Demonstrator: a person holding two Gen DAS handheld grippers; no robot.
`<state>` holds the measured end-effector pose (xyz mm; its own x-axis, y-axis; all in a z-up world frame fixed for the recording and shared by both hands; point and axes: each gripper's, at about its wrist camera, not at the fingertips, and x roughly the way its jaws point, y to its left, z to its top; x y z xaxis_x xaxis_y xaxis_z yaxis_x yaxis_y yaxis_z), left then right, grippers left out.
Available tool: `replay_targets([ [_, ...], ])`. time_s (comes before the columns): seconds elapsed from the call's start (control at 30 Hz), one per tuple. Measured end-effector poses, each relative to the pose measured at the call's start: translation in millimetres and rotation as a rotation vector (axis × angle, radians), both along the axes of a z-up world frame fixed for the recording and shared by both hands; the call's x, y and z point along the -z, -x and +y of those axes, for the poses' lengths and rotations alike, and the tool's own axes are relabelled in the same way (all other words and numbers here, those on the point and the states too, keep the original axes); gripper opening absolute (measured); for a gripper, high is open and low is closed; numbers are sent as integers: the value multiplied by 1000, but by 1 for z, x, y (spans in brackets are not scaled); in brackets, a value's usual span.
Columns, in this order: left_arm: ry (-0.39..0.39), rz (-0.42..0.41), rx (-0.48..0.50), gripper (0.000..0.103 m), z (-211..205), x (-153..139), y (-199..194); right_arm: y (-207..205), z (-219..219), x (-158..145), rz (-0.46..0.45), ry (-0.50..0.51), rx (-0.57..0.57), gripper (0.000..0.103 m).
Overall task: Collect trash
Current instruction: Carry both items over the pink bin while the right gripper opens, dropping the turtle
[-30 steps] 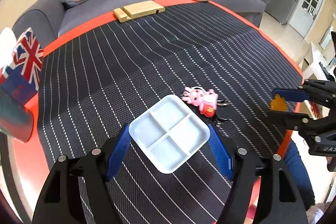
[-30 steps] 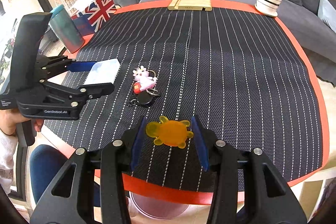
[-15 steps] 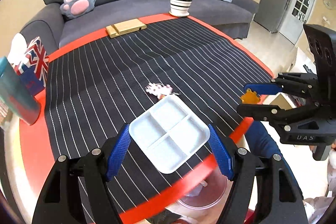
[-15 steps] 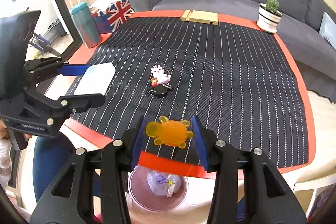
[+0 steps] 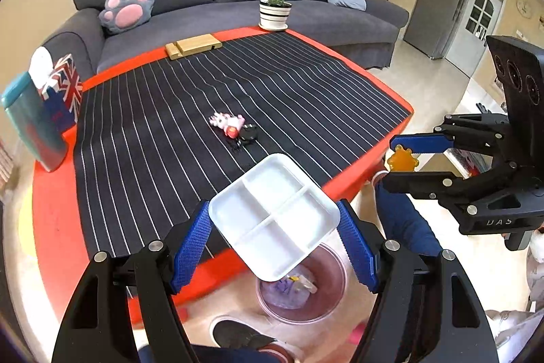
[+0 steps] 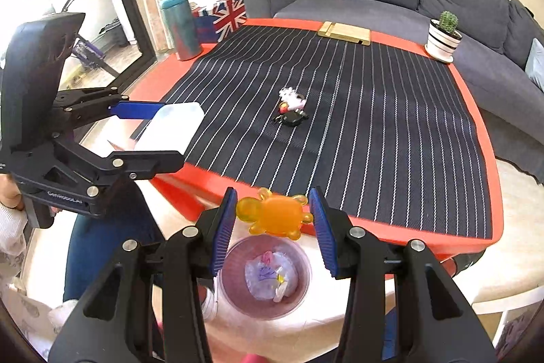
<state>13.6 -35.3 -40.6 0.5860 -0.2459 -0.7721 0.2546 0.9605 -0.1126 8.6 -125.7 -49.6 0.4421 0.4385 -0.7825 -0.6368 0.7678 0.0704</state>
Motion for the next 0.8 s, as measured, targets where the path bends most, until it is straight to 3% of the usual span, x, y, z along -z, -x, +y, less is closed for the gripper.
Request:
replay_targets([
  [0.4,30,-3,-2,71,-4,1,23,28,-6,13,49,-31,-37,45],
  [0.5,31,-4,-9,71,-3,2,25,27,-8,14,50,-45,-31,86],
  [0.6,33,1,-9,71,-5,4,27,26,-11,14,50,-55,-13,93],
  [0.8,36,11,-7,71,-7,8,29,24,-15,15,53,-47,14,95],
])
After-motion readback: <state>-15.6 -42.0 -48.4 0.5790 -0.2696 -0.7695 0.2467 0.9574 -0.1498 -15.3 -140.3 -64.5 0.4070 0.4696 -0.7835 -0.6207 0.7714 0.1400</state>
